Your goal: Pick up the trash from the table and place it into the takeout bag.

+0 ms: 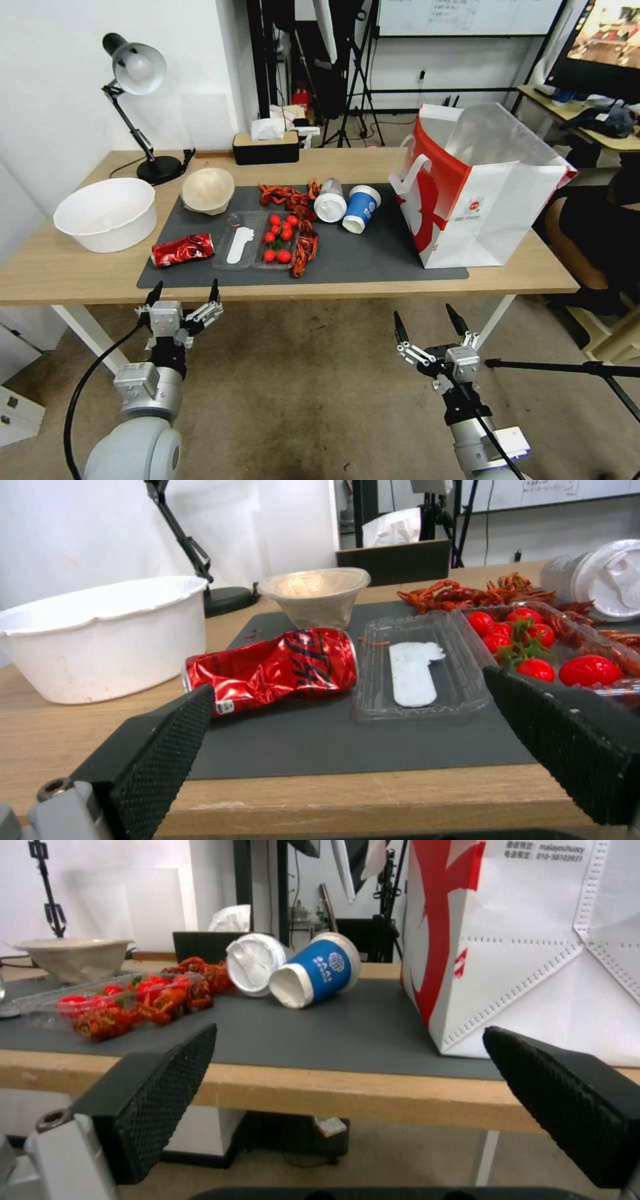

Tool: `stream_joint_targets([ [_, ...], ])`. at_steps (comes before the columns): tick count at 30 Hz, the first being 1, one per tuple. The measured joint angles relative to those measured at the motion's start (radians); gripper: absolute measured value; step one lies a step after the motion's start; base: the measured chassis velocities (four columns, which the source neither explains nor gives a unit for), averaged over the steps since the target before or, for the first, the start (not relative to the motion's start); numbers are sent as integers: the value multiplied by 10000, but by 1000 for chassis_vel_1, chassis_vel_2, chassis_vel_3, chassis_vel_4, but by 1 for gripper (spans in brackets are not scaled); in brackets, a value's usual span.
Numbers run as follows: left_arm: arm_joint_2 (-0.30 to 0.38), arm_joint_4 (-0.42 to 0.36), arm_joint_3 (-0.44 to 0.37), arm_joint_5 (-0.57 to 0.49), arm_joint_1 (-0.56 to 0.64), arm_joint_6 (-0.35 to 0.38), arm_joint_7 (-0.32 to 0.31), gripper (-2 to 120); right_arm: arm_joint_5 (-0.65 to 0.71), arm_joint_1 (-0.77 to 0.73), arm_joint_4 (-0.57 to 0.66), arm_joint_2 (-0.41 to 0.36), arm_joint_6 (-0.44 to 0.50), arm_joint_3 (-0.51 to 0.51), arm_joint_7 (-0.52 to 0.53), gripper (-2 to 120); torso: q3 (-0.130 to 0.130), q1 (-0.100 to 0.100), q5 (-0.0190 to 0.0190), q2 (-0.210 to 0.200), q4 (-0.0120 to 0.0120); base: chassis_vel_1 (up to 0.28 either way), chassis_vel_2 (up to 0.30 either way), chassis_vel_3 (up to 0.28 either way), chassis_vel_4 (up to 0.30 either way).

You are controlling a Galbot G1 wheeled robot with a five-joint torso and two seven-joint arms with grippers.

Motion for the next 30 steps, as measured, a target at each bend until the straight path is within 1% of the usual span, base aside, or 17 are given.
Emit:
stream_joint_targets([
  [6, -9, -10, -21, 0, 12, -30, -6, 100, 97, 557, 271, -1, -788, -327, 371, 100, 0, 0, 0, -1, -3, 0, 0, 0, 0],
  [7, -9, -10, -21, 0, 12, -30, -6, 100, 97, 557, 271, -1, -788, -327, 371, 100, 0, 0, 0, -1, -3, 0, 0, 0, 0],
  [10, -35, -19, -1, 4, 16, -41, -6, 100, 408, 1442, 504, -70, -1760, -734, 1047, 100, 0, 0, 2, -1, 1, 0, 0, 0, 0],
  [11, -35, -19, -1, 4, 16, -41, -6, 100, 408, 1442, 504, -70, -1760, -734, 1047, 100, 0, 0, 2, -1, 1, 0, 0, 0, 0],
  [13, -49, -55, 15, 28, 39, -52, -6, 100, 773, 2308, 550, -159, -2521, -1010, 1381, 100, 1, 0, 0, -2, 1, 0, 0, 0, 0],
  [14, -49, -55, 15, 28, 39, -52, -6, 100, 773, 2308, 550, -159, -2521, -1010, 1381, 100, 1, 0, 0, -2, 1, 0, 0, 0, 0],
  [16, -48, -76, 14, 44, 51, -57, -6, 100, 1237, 3037, 404, -269, -2938, -1276, 1570, 100, 0, 0, -1, -1, -1, 0, 0, 0, 0],
  [17, -48, -76, 14, 44, 51, -57, -6, 100, 1237, 3037, 404, -269, -2938, -1276, 1570, 100, 0, 0, -1, -1, -1, 0, 0, 0, 0],
  [19, -46, -107, 6, 68, 68, -58, -6, 100, 2030, 4170, -58, -394, -3421, -1806, 1843, 100, 1, 0, 2, -2, -1, 0, 0, 0, 0],
  [20, -46, -107, 6, 68, 68, -58, -6, 100, 2030, 4170, -58, -394, -3421, -1806, 1843, 100, 1, 0, 2, -2, -1, 0, 0, 0, 0],
  [23, -67, -129, -5, 122, 90, -58, -4, 100, 2880, 5874, -1034, -387, -3927, -2742, 2358, 100, 1, 1, 5, -2, 0, 0, 0, 0, 0],
  [24, -67, -129, -5, 122, 90, -58, -4, 100, 2880, 5874, -1034, -387, -3927, -2742, 2358, 100, 1, 1, 5, -2, 0, 0, 0, 0, 0],
  [25, -78, -133, -9, 151, 97, -58, -6, 100, 3018, 6362, -1357, -347, -4021, -3003, 2507, 100, 1, 1, 0, -2, -2, 0, 0, 0, 0],
  [26, -90, -134, -11, 176, 104, -59, -7, 100, 3140, 6819, -1672, -285, -4105, -3257, 2648, 100, 2, 1, -3, -1, 1, 0, 0, 0, 0],
  [28, -101, -134, -11, 210, 123, -59, -4, 100, 3444, 7642, -2257, -107, -4338, -3722, 2965, 100, 1, 1, 3, -3, 0, 0, 0, 0, 0],
  [29, -101, -134, -11, 210, 123, -59, -4, 100, 3444, 7642, -2257, -107, -4338, -3722, 2965, 100, 1, 1, 3, -3, 0, 0, 0, 0, 0],
  [30, -109, -134, -10, 223, 134, -61, -3, 100, 3628, 8108, -2579, 21, -4470, -3986, 3174, 100, 2, 0, -1, -2, 0, 0, 0, 0, 0],
])
